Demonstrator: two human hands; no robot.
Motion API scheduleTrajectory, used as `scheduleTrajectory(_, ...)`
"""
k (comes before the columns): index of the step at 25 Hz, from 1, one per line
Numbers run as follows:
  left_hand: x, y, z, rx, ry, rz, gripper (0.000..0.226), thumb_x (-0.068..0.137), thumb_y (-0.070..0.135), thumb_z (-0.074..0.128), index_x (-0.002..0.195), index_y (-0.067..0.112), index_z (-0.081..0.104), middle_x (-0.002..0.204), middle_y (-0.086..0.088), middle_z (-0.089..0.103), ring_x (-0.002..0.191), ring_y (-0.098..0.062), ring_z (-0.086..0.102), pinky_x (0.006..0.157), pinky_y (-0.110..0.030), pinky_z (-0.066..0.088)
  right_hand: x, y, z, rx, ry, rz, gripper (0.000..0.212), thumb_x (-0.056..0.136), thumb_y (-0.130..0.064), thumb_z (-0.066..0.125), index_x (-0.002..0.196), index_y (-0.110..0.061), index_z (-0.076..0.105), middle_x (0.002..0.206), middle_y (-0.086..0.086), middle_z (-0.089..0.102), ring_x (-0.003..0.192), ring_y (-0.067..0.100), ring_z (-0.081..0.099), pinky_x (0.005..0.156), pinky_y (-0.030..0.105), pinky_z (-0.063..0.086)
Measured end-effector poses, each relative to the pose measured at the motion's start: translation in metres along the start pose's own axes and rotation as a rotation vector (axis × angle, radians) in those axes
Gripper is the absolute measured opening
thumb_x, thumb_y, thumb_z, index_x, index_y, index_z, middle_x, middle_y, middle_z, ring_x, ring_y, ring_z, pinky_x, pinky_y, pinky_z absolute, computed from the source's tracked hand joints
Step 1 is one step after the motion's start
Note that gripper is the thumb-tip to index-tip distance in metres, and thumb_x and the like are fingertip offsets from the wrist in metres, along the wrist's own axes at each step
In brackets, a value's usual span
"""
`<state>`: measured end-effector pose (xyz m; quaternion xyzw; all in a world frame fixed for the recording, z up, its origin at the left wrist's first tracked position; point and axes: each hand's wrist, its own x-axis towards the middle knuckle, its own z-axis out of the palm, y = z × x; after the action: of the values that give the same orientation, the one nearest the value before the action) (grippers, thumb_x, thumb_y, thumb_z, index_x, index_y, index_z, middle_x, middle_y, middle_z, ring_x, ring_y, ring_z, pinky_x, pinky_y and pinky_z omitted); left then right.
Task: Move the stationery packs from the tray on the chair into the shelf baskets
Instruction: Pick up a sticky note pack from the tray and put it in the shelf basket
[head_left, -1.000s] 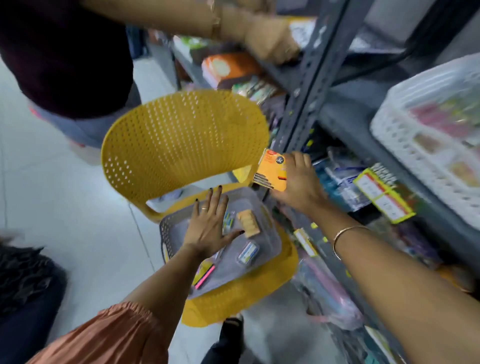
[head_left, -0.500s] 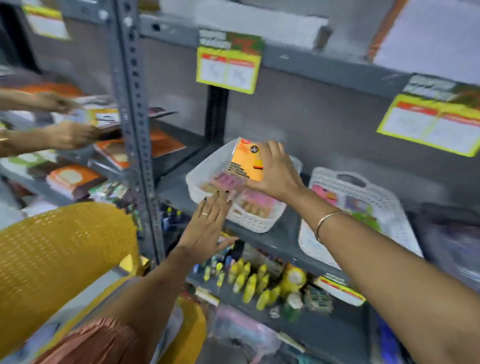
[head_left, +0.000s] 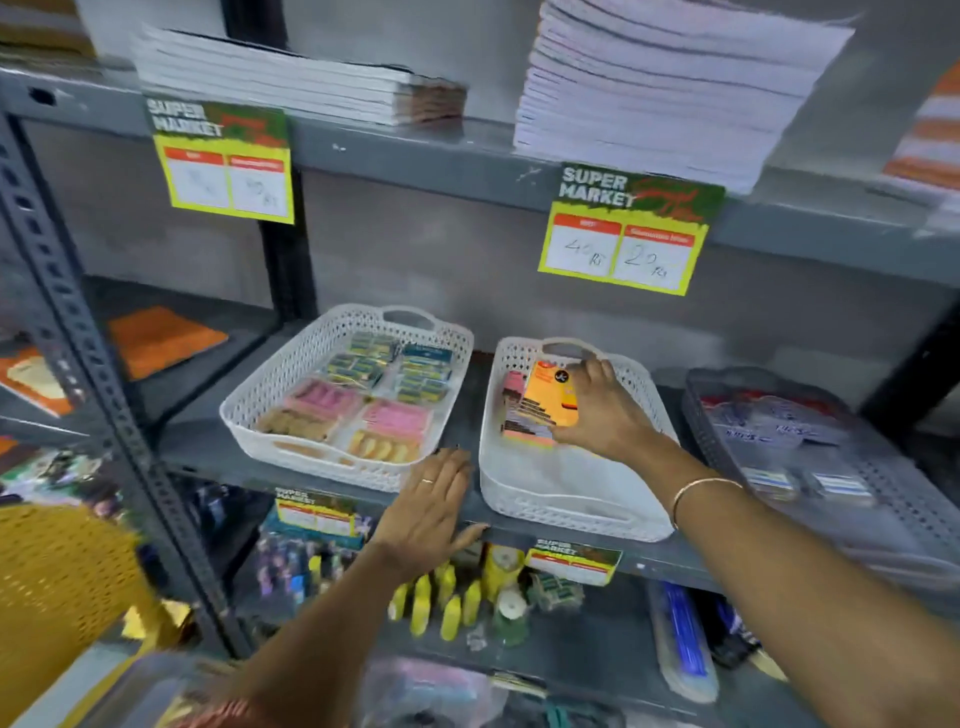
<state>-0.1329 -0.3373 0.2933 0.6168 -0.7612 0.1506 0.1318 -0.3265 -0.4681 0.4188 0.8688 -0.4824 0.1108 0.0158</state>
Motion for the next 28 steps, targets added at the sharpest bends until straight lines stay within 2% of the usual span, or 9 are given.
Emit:
scheduleTrajectory(3,-0.004,0.004,0.013,-0.043,-0.163,-0.036,0.071,0.085,0.057,0.033,0.121,-0.001,0.053,0.120,-0.017,0.059,0.109,-0.032,0.056,0.094,-0.039,0.046,-0.011,0.011,0.022,0.047,-0.152,0.035,0.086,0.069,-0.039,0.072,0.136,-0.006,0.031,0.142,0.015,0.033,0.134,0.029,0.025,0.109,0.040,0.032)
scheduleTrajectory(4,-0.003,0.003,0.016,-0.063,-0.200,-0.062,0.073,0.086,0.058,0.032,0.123,-0.001,0.052,0.122,-0.017,0.058,0.111,-0.031,0.057,0.093,-0.039,0.047,-0.014,0.012,0.028,0.060,-0.193,0.035,0.085,0.070,-0.038,0.072,0.137,-0.006,0.030,0.143,0.015,0.032,0.136,0.030,0.024,0.109,0.040,0.031)
scheduleTrajectory(6,0.003,0.001,0.019,-0.094,-0.227,-0.088,0.081,0.084,0.063,0.025,0.132,0.000,0.044,0.134,-0.017,0.049,0.123,-0.030,0.048,0.101,-0.039,0.040,-0.016,0.011,0.038,0.080,-0.240,0.036,0.083,0.071,-0.037,0.072,0.136,-0.006,0.031,0.139,0.014,0.035,0.133,0.031,0.028,0.106,0.039,0.033)
scheduleTrajectory(8,0.012,-0.003,0.021,-0.083,-0.245,-0.046,0.092,0.079,0.069,0.014,0.143,0.004,0.027,0.149,-0.013,0.031,0.135,-0.026,0.030,0.112,-0.037,0.022,-0.015,0.010,0.047,0.105,-0.289,0.052,0.083,0.072,-0.036,0.072,0.137,-0.005,0.031,0.136,0.014,0.036,0.131,0.031,0.029,0.104,0.038,0.034)
scheduleTrajectory(10,0.015,-0.003,0.025,-0.077,-0.251,-0.036,0.098,0.075,0.073,0.006,0.146,0.007,0.019,0.153,-0.011,0.022,0.139,-0.024,0.021,0.114,-0.036,0.012,-0.011,0.009,0.053,0.117,-0.334,0.061,0.082,0.072,-0.037,0.073,0.136,-0.004,0.033,0.134,0.015,0.037,0.131,0.031,0.030,0.104,0.038,0.034)
scheduleTrajectory(14,0.015,-0.004,0.031,-0.075,-0.227,-0.041,0.105,0.072,0.079,-0.006,0.145,0.009,0.021,0.153,-0.011,0.024,0.138,-0.025,0.023,0.115,-0.037,0.012,-0.006,0.010,0.060,0.118,-0.429,0.054,0.084,0.071,-0.038,0.074,0.137,-0.006,0.033,0.137,0.015,0.036,0.131,0.030,0.030,0.106,0.038,0.035)
scheduleTrajectory(18,0.016,-0.004,0.033,-0.095,-0.209,-0.050,0.101,0.076,0.079,0.000,0.145,0.008,0.022,0.152,-0.011,0.026,0.138,-0.025,0.025,0.114,-0.037,0.013,-0.003,0.006,0.065,0.138,-0.509,0.029,0.085,0.074,-0.034,0.073,0.142,-0.013,0.028,0.139,0.014,0.035,0.132,0.030,0.031,0.107,0.037,0.034)
scheduleTrajectory(23,0.015,-0.004,0.033,-0.084,-0.215,-0.057,0.093,0.078,0.073,0.009,0.145,0.009,0.022,0.152,-0.010,0.026,0.138,-0.024,0.024,0.114,-0.036,0.012,0.001,-0.004,0.072,0.106,-0.532,0.011,0.070,0.077,-0.029,0.070,0.136,-0.010,0.038,0.129,0.017,0.040,0.125,0.032,0.035,0.104,0.038,0.035)
scheduleTrajectory(28,0.015,-0.003,0.035,-0.103,-0.198,-0.065,0.092,0.079,0.073,0.012,0.144,0.009,0.025,0.151,-0.010,0.029,0.137,-0.024,0.027,0.114,-0.037,0.014,0.001,-0.005,0.073,0.084,-0.572,0.005,0.068,0.080,-0.027,0.068,0.137,-0.009,0.036,0.131,0.019,0.035,0.125,0.034,0.033,0.107,0.038,0.033)
